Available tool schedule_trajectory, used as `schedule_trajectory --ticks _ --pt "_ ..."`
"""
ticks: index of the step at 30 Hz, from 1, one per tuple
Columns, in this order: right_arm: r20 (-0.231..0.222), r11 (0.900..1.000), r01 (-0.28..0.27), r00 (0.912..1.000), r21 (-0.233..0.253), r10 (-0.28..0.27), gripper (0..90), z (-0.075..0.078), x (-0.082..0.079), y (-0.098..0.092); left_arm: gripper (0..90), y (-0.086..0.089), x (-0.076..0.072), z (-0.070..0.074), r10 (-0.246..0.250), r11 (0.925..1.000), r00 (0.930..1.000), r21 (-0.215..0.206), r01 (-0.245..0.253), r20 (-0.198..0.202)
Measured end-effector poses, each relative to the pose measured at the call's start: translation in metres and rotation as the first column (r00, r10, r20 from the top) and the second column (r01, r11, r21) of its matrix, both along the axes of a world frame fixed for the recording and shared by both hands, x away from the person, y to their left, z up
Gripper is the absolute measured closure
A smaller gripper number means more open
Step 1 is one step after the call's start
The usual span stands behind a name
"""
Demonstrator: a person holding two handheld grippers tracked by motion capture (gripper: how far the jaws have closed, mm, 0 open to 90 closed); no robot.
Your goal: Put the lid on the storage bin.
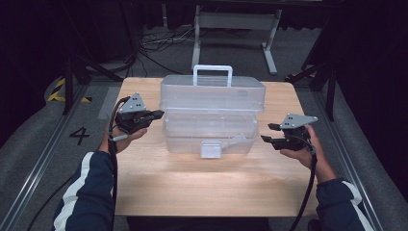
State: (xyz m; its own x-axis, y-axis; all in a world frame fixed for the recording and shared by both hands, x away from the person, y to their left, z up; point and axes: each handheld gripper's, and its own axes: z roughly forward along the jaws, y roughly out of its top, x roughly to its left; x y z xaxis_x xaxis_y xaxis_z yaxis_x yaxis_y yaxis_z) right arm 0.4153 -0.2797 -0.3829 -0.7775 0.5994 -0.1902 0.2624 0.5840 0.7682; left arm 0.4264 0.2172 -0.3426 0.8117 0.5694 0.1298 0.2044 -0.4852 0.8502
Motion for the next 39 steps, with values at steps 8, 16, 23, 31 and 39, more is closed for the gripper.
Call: schedule_trajectory --ticks 8,16,23,31,39 --pt "-0.018 1.0 -0.015 0.9997 -0.001 0.015 38.3 -0.004 -0.005 0.003 90.0 0.002 -0.006 -0.005 -0.008 0.9999 0.9999 0.006 0.008 -0.007" --pt "-0.023 1.0 -0.013 0.9996 0.011 0.013 33.1 -0.008 -0.008 0.005 90.0 0.003 -0.01 -0.01 -0.013 0.9999 0.9998 -0.003 0.013 -0.015" --pt "-0.029 1.0 -0.016 0.9995 0.006 0.016 32.7 -0.011 -0.01 0.006 90.0 0.001 -0.013 -0.015 -0.012 0.9999 0.9998 -0.002 0.012 -0.016" --pt "-0.036 1.0 -0.018 0.9992 0.01 0.018 32.2 -0.017 -0.012 0.007 90.0 0.001 -0.014 -0.02 -0.022 0.9997 0.9994 0.011 0.023 -0.025" --pt "-0.037 1.0 -0.015 0.9992 0.015 0.015 32.1 -0.019 -0.013 0.007 90.0 0.0 -0.017 -0.028 -0.013 0.9991 0.9996 0.04 0.014 -0.024"
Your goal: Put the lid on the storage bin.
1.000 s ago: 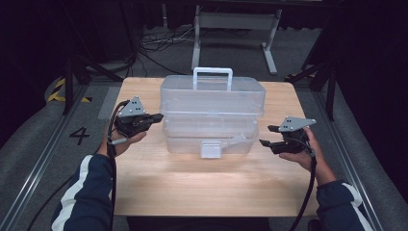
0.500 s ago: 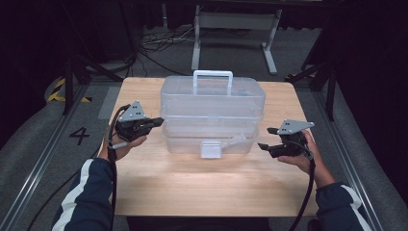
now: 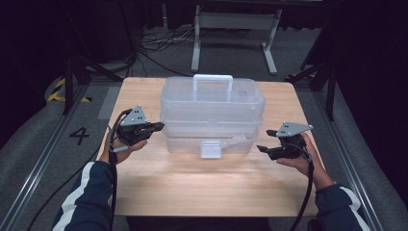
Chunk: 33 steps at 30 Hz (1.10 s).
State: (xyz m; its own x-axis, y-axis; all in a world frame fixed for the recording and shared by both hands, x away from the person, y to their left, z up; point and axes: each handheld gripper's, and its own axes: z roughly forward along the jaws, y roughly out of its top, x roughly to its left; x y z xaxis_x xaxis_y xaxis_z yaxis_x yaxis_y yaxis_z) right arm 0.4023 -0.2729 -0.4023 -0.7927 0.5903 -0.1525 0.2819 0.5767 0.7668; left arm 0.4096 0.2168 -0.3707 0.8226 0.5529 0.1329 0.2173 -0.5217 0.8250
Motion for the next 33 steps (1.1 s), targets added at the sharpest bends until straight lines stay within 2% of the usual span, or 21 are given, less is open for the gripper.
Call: schedule_trajectory --ticks 8,24,33 --pt "-0.013 1.0 0.0 0.9999 0.003 0.0 32.1 -0.004 -0.001 0.001 90.0 0.003 -0.002 -0.001 -0.002 1.0 1.0 -0.01 0.002 -0.009" --pt "-0.016 1.0 0.012 0.9998 0.001 -0.012 32.1 -0.007 -0.001 -0.001 90.0 0.001 -0.005 -0.011 -0.008 0.9997 0.9995 0.024 0.009 -0.032" --pt "-0.013 1.0 0.019 0.9997 0.01 -0.019 32.1 -0.007 -0.001 -0.002 90.0 -0.001 -0.006 -0.019 -0.01 0.998 0.9984 0.062 0.013 -0.055"
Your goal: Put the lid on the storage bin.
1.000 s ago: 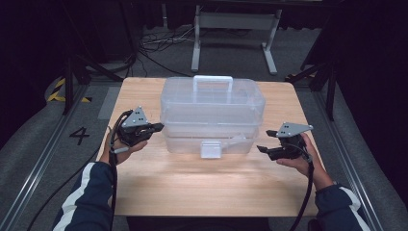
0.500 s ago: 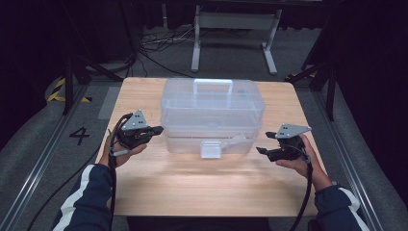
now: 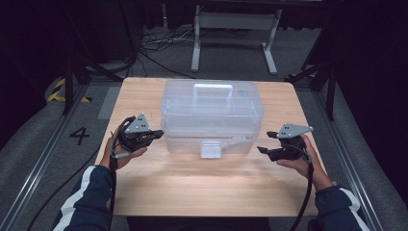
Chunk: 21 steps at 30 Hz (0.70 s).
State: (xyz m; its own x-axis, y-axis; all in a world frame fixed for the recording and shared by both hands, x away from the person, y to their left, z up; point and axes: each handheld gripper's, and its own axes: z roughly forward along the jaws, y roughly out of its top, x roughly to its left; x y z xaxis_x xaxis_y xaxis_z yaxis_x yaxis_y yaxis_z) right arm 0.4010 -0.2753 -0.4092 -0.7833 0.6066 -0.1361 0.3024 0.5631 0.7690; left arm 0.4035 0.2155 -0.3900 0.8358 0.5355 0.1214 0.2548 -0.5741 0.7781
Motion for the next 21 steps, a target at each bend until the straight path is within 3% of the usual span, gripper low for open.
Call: schedule_trajectory --ticks 7,10,21 --pt "-0.001 1.0 -0.003 1.0 -0.002 0.003 32.1 0.0 0.0 0.0 90.0 -0.001 0.0 -0.007 -0.002 0.999 0.9999 0.044 0.002 -0.015" --pt "0.001 1.0 -0.003 1.0 0.0 0.003 32.1 0.0 0.0 0.0 90.0 0.001 -0.001 -0.01 0.001 0.9992 0.9997 0.041 0.0 -0.026" --pt "0.015 1.0 0.001 0.9999 -0.022 -0.001 32.1 0.002 -0.003 0.0 86.7 0.005 -0.008 -0.014 0.023 0.9955 0.9996 0.093 -0.021 -0.019"
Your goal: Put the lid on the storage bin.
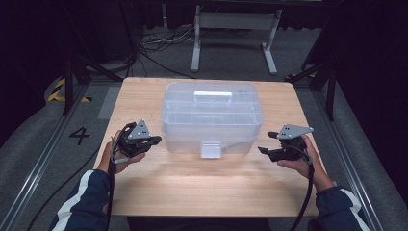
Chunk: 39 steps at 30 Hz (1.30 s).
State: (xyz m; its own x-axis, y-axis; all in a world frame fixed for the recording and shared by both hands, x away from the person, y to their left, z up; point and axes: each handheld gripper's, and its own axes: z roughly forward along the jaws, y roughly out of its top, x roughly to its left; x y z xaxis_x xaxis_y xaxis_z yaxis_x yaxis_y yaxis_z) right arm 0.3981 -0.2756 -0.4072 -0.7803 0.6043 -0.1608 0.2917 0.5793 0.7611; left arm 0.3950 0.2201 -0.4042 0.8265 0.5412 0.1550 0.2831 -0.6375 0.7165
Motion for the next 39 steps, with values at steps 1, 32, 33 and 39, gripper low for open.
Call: schedule_trajectory --ticks 1,32,33,39 --pt "0.001 1.0 0.004 1.0 0.0 -0.004 32.2 0.0 -0.001 -0.001 85.4 0.001 0.0 -0.001 -0.002 1.0 1.0 0.003 0.002 -0.001" --pt "-0.048 0.99 0.13 0.99 -0.058 -0.133 26.9 -0.043 -0.023 -0.057 23.5 0.047 -0.032 -0.059 0.124 0.9878 0.9883 0.106 -0.114 -0.088" --pt "-0.055 0.99 0.136 0.9888 -0.047 -0.139 26.6 -0.046 -0.024 -0.06 22.5 0.05 -0.033 -0.06 0.124 0.9884 0.9873 0.1 -0.114 -0.099" --pt "-0.101 0.985 0.172 0.9799 -0.005 -0.172 23.0 -0.064 -0.032 -0.073 18.5 0.058 -0.039 -0.071 0.126 0.992 0.9789 0.027 -0.123 -0.161"
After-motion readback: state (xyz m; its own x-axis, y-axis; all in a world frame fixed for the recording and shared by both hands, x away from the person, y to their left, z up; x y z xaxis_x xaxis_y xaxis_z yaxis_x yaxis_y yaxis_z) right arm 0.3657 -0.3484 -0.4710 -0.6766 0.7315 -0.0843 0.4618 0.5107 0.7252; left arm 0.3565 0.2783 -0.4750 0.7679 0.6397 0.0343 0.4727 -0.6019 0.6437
